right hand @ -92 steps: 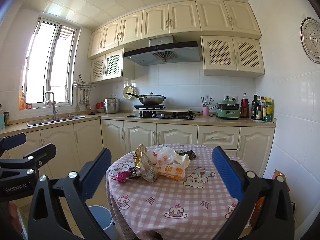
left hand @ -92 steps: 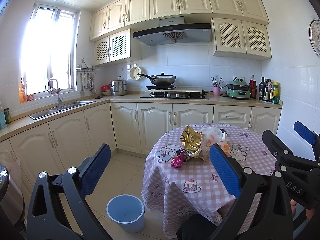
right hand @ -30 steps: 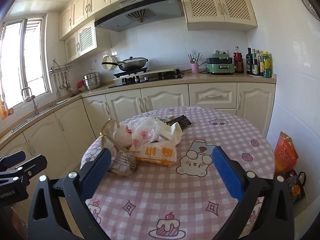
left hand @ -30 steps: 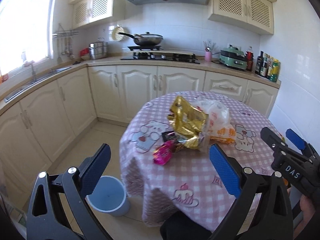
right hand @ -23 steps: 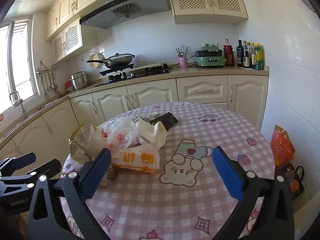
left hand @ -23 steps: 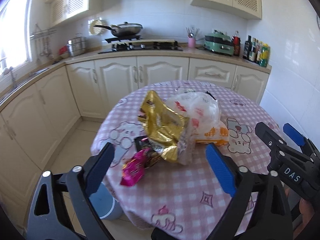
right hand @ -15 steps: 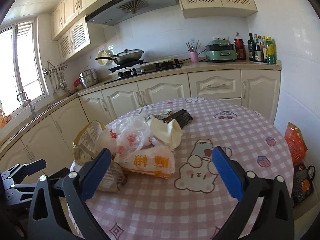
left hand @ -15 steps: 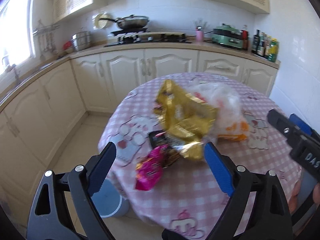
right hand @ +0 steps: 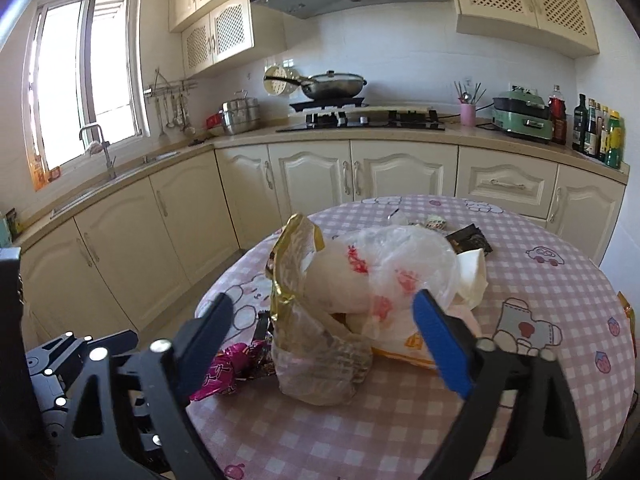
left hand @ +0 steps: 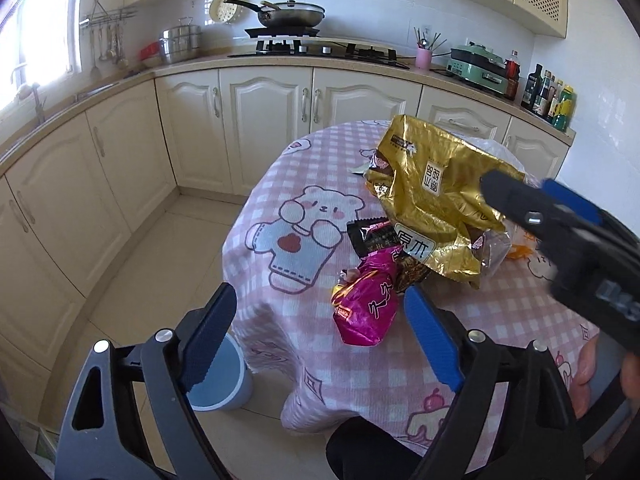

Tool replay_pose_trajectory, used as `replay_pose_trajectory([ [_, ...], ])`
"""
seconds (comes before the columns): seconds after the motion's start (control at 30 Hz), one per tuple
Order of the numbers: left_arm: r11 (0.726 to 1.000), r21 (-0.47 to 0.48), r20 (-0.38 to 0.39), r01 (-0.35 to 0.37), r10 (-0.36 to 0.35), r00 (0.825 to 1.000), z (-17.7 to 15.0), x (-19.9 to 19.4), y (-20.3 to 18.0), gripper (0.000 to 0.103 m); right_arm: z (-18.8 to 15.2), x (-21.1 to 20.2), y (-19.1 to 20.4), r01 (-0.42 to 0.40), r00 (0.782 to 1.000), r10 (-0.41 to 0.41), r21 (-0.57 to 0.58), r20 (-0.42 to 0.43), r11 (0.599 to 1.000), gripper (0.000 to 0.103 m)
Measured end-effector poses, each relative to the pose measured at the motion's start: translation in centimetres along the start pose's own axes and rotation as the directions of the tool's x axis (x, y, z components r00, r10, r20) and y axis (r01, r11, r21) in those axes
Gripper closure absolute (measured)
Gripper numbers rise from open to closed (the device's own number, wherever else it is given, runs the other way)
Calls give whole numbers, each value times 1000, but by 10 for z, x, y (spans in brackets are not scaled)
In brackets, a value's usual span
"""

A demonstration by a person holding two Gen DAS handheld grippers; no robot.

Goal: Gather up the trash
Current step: 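Move both tools toward the pink wrapper and gold snack bag, then grasp the pink wrapper with the left tool while the right tool grasps the gold bag, then carry both to the blue bucket while the right tool drops the gold bag in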

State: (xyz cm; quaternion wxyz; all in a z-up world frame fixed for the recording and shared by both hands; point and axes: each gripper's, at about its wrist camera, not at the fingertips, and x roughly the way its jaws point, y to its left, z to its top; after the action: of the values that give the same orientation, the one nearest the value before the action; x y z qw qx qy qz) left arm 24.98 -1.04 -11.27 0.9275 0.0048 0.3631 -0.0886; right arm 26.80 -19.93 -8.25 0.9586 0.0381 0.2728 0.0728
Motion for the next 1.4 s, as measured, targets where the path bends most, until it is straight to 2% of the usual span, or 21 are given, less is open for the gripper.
replay_pose_trajectory([
  [0.03, 1000, 0, -7, 9, -9, 1000, -1, 3, 0, 24, -1, 7, 2, 7, 1000, -7, -12, -24, 1000, 62],
  [0.1, 1000, 2, -30, 27, -26, 999, -2, 11, 0, 31, -2, 17, 4, 12, 999, -13, -24, -50, 1000, 76],
  [0.13, 999, 0, -37, 35, -35, 999, -3, 15, 0, 33, -2, 17, 2, 10, 999, -11, -20, -48, 1000, 83],
  [0.27, 996, -17, -68, 93, -94, 993, -7, 29, -1, 49, 2, 12, -7, 8, 1000, -8, 10, -10, 1000, 93],
  [0.33, 991, -19, -74, 134, -135, 988, -5, 33, -5, 66, 5, 7, -12, -3, 1000, 3, 26, 14, 1000, 94],
  [0.37, 990, -13, -73, 137, -138, 988, -5, 34, -7, 68, 7, 5, -14, -3, 1000, 2, 28, 25, 1000, 94],
  [0.43, 991, -7, -57, 133, -133, 989, -3, 34, -9, 69, 13, -1, -15, -7, 999, 6, 32, 49, 999, 95],
  [0.67, 981, -48, 46, 189, -186, 981, 12, 6, 0, 69, 31, -25, -18, -2, 992, -5, 52, 128, 999, 95],
  [0.8, 981, -60, 107, 182, -175, 979, 18, -16, 11, 69, 39, -39, -9, -10, 986, 2, 42, 169, 999, 95],
  [0.9, 985, -76, 149, 154, -141, 979, 17, -34, 25, 69, 43, -47, 7, -39, 981, 33, 29, 190, 999, 95],
  [1.07, 987, -125, 169, 97, -75, 983, 9, -49, 57, 69, 47, -45, 51, -88, 977, 92, -32, 193, 996, 95],
  [1.13, 986, -155, 168, 64, -38, 985, 4, -52, 73, 69, 45, -37, 72, -121, 976, 128, -50, 178, 991, 95],
  [1.3, 974, -228, 135, -10, 42, 990, -11, -52, 116, 69, 34, -11, 127, -141, 979, 159, -135, 131, 981, 95],
  [1.4, 965, -256, 104, -52, 81, 991, -20, -46, 135, 69, 24, 9, 155, -209, 973, 220, -144, 64, 967, 95],
])
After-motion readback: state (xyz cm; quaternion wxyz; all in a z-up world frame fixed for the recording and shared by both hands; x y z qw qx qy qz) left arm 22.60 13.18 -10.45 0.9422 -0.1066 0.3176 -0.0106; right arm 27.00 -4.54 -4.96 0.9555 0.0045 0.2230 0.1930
